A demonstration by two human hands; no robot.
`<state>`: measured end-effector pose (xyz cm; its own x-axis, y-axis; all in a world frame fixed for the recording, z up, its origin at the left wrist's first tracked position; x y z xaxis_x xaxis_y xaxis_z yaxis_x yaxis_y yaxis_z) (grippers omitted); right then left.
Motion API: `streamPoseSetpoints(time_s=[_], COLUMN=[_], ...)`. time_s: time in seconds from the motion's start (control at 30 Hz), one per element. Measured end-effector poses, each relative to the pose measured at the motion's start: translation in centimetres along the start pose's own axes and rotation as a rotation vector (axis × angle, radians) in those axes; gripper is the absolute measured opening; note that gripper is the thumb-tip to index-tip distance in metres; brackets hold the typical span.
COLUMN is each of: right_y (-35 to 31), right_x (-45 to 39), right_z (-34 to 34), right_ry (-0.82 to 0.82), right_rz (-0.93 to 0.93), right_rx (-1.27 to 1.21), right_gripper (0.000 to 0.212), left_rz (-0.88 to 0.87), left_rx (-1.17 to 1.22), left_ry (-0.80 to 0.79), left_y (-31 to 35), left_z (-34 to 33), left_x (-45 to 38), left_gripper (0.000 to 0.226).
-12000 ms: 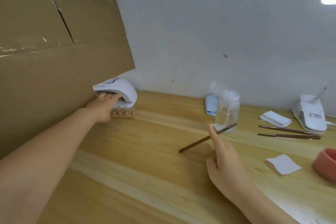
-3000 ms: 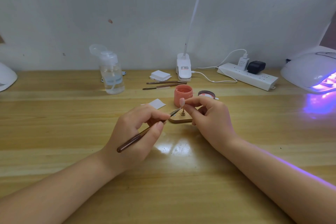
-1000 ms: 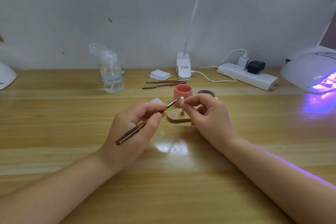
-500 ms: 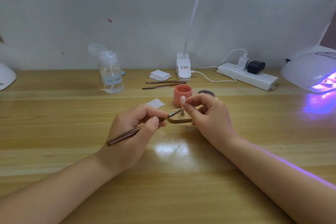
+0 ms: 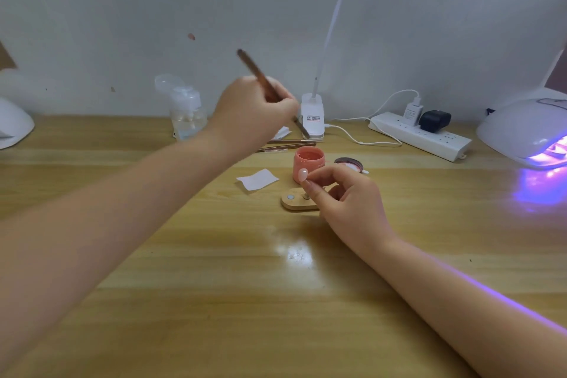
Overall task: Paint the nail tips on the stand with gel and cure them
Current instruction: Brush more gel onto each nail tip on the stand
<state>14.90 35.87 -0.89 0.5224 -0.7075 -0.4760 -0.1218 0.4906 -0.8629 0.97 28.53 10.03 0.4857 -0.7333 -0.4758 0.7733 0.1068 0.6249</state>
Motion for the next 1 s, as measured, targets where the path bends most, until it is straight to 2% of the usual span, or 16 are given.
streamPoseSetpoints(time_s=[0.13, 0.23, 0.33, 0.5, 0.6, 0.73, 0.83, 1.0], right_y=[0.1, -0.1, -0.3, -0.6, -0.7, -0.5, -0.2, -0.1], right_x=[0.0, 0.2, 0.2, 0.2, 0.3, 0.2, 0.1, 0.0], right_z=[0.0, -0.2, -0.3, -0.3, -0.3, -0.3, -0.2, -0.2], right_ry=[-0.010, -0.015, -0.022, -0.027, -0.022, -0.021, -0.012, -0.004], right_rz=[-0.005, 0.009, 0.016, 0.019, 0.018, 0.012, 0.011, 0.038], right_rx=[0.012, 0.016, -0.002, -0.003, 0.001, 0.005, 0.004, 0.023], right_gripper=[0.008, 0.008, 0.005, 0.004, 0.006, 0.011, 0.014, 0.015], left_rz=[-0.003, 0.019, 0.081, 0.167, 0.221, 0.299, 0.423, 0.654], left_rx=[-0.189, -0.312, -0.341, -0.394, -0.292, -0.072, 0.140, 0.412], left_ry=[-0.178, -0.255, -0.313, -0.424, -0.392, -0.204, -0.117, -0.123], left_y=[1.4, 1.4, 0.6, -0.8, -1.5, -2.8, -4.9, -8.4], left_z=[-3.8, -5.9, -7.4, -9.1, -8.7, -6.3, -5.2, -5.4], left_x=[-2.6, -3.6, -3.7, -3.5, -4.1, -5.1, -4.7, -2.9], left_gripper=[0.017, 0.022, 0.029, 0.019, 0.019, 0.015, 0.014, 0.012])
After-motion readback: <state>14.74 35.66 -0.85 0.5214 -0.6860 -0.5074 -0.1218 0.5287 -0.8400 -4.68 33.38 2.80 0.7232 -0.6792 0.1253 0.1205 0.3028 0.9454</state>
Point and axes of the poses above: each hand's wrist, its own x-axis away from the middle knuckle, its own z-axis out of the back of the hand, y = z × x, the point moved 8 cm from there along -x, towards the middle knuckle, and after that the axes turned 11 degrees about -x, right-handed, at the moved point
